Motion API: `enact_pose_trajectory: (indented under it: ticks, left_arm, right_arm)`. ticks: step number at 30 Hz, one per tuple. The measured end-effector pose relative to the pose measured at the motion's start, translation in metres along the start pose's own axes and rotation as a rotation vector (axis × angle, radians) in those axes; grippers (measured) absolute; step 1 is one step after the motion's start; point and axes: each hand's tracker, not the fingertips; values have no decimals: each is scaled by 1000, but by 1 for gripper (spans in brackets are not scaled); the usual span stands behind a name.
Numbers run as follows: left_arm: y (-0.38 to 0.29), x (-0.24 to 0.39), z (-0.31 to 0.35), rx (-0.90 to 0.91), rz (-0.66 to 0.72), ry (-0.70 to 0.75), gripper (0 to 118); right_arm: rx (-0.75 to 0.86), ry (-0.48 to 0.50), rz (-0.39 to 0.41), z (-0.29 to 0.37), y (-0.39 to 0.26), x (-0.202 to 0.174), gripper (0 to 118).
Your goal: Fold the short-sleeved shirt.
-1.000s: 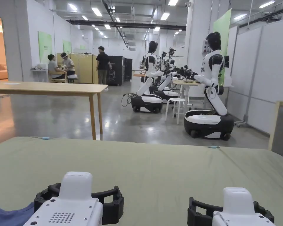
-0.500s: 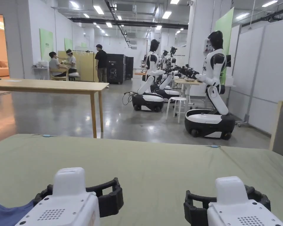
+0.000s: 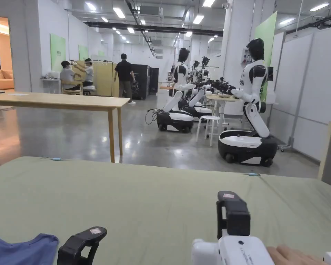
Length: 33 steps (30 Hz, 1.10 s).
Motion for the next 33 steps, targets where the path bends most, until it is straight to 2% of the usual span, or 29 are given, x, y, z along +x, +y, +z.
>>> enact_pose_trajectory:
  ticks: [2,4,7,8,9,10,11,14,17,22,30,31,32,33]
  left_arm:
    - [-3,26,1,30,-218,41,118]
    - [-17,63,2,78,-551,113,118]
    - [-50,100,-1,194,-1058,249,118]
    - [-60,107,-4,227,-1193,293,118]
    - [-70,110,-7,255,-1311,337,118]
    - [-78,114,-10,267,-1425,358,118]
    - [-84,116,-12,287,-1488,370,118]
    - [-89,119,-12,315,-1560,357,118]
    - [-88,122,-13,302,-1560,353,118]
    - [-81,126,-12,303,-1547,348,118]
    - [-80,127,-14,278,-1565,362,118]
    - [-80,127,-14,274,-1569,365,118]
    - [-80,127,-15,273,-1567,367,113]
    - [-79,128,-15,264,-1565,367,101]
  right_arm:
    - [-21,45,-329,2,-10,20,118]
    - [-57,90,-743,4,-28,37,118]
    - [-80,124,-1298,8,-58,50,118]
    - [-88,116,-1436,9,-66,50,118]
    - [-94,103,-1538,11,-73,50,118]
    - [-97,87,-1607,12,-76,49,118]
    - [-102,68,-1623,13,-77,48,118]
    - [-138,27,-1543,12,-72,47,118]
    - [-124,49,-1572,13,-76,51,118]
    - [-129,35,-1475,14,-64,48,118]
    - [-135,71,-1515,13,-63,50,118]
    - [-141,73,-1511,13,-62,51,112]
    - [-146,65,-1510,15,-61,51,91]
    - [-139,49,-1515,17,-60,51,50]
